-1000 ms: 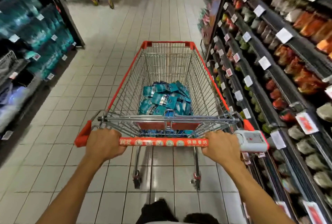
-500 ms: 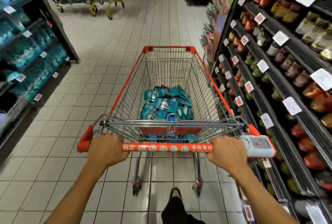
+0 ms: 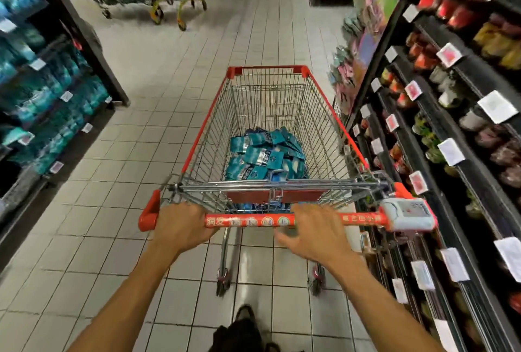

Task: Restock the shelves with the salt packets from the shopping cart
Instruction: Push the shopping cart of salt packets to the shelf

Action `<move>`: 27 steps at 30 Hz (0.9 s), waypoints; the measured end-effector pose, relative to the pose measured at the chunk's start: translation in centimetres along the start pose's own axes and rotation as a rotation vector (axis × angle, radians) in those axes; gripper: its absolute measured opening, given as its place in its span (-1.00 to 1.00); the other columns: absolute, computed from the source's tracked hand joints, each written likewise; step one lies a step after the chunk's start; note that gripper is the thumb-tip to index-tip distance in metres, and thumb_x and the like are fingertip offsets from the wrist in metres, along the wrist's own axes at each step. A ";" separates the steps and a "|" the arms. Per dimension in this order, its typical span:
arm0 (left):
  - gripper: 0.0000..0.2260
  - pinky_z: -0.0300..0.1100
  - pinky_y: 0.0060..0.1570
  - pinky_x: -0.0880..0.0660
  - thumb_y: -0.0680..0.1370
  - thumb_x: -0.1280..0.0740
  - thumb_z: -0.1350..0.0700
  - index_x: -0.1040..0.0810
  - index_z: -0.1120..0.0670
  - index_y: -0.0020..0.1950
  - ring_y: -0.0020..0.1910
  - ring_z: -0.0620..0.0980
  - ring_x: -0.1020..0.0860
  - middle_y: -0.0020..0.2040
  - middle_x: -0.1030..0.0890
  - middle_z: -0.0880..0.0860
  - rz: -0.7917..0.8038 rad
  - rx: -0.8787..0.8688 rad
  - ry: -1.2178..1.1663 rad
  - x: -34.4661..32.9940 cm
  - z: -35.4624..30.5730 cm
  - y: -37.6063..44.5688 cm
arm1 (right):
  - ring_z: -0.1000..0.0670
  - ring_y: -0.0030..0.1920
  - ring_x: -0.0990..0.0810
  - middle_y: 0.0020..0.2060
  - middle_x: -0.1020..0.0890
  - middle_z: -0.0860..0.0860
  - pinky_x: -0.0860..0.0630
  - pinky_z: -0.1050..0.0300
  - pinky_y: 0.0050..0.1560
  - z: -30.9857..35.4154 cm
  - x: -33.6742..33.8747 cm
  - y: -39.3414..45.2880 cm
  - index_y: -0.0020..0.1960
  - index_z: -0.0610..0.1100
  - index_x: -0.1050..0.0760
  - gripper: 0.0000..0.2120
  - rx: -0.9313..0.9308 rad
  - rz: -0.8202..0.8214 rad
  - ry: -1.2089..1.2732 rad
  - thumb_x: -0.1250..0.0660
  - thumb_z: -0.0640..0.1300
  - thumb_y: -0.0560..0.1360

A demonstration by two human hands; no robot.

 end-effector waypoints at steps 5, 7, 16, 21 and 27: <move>-0.40 -0.22 -0.30 -0.46 0.33 0.09 -0.58 -0.39 -0.10 -0.32 -0.40 -0.13 -0.49 -0.43 -0.46 -0.12 0.017 -0.093 -0.116 1.6 -0.9 6.5 | -0.13 -0.22 -0.66 -0.22 -0.69 -0.04 -0.44 0.01 -0.22 4.3 -0.5 8.9 -0.09 -0.07 -0.58 -0.59 0.061 -0.075 0.078 -0.05 0.12 0.60; -0.39 -0.16 -0.20 -0.52 0.42 0.13 -0.49 -0.48 -0.07 -0.25 -0.32 -0.11 -0.55 -0.34 -0.55 -0.09 0.044 -0.126 -0.224 1.9 -0.9 9.1 | -0.12 -0.35 -0.65 -0.36 -0.65 -0.03 -0.35 0.09 -0.38 5.8 -0.8 12.3 -0.17 -0.06 -0.56 -0.80 0.111 -0.069 0.015 -0.21 -0.07 0.56; -0.66 -0.07 -0.12 -0.56 0.64 -0.09 0.00 -0.51 0.02 -0.25 -0.30 -0.10 -0.58 -0.28 -0.61 -0.03 0.273 -0.219 -0.723 3.8 -1.3 20.7 | -0.01 -0.66 -0.44 -0.68 -0.44 0.05 -0.32 0.24 -0.54 2.6 -1.0 23.3 -0.59 -0.09 -0.45 -0.67 -0.044 -0.091 0.012 -0.51 -0.08 0.25; -0.82 -0.16 -0.30 -0.58 0.63 -0.19 0.00 -0.51 -0.06 -0.13 -0.33 -0.15 -0.57 -0.29 -0.59 -0.09 0.036 -0.132 -0.808 5.7 0.9 27.6 | 0.00 -0.72 -0.35 -0.72 -0.36 0.06 -0.32 0.26 -0.61 -0.4 -1.4 27.5 -0.58 -0.07 -0.41 -0.59 0.017 -0.066 -0.041 -0.59 0.03 0.21; -0.84 -0.10 -0.07 -0.58 0.64 -0.21 0.02 -0.57 0.00 0.04 -0.11 -0.09 -0.57 -0.01 -0.62 -0.03 -0.095 -0.059 -0.752 5.3 5.2 41.0 | 0.02 -0.64 -0.36 -0.64 -0.38 0.08 -0.17 0.22 -0.53 -3.3 -2.7 31.2 -0.50 -0.02 -0.40 -0.64 0.137 0.049 -0.075 -0.56 0.05 0.21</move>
Point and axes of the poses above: each hand's wrist, its own y-axis towards the middle knuckle, its own x-axis out of the back of the hand, z = x × y, the point moved 4 cm from there along y, towards the middle knuckle
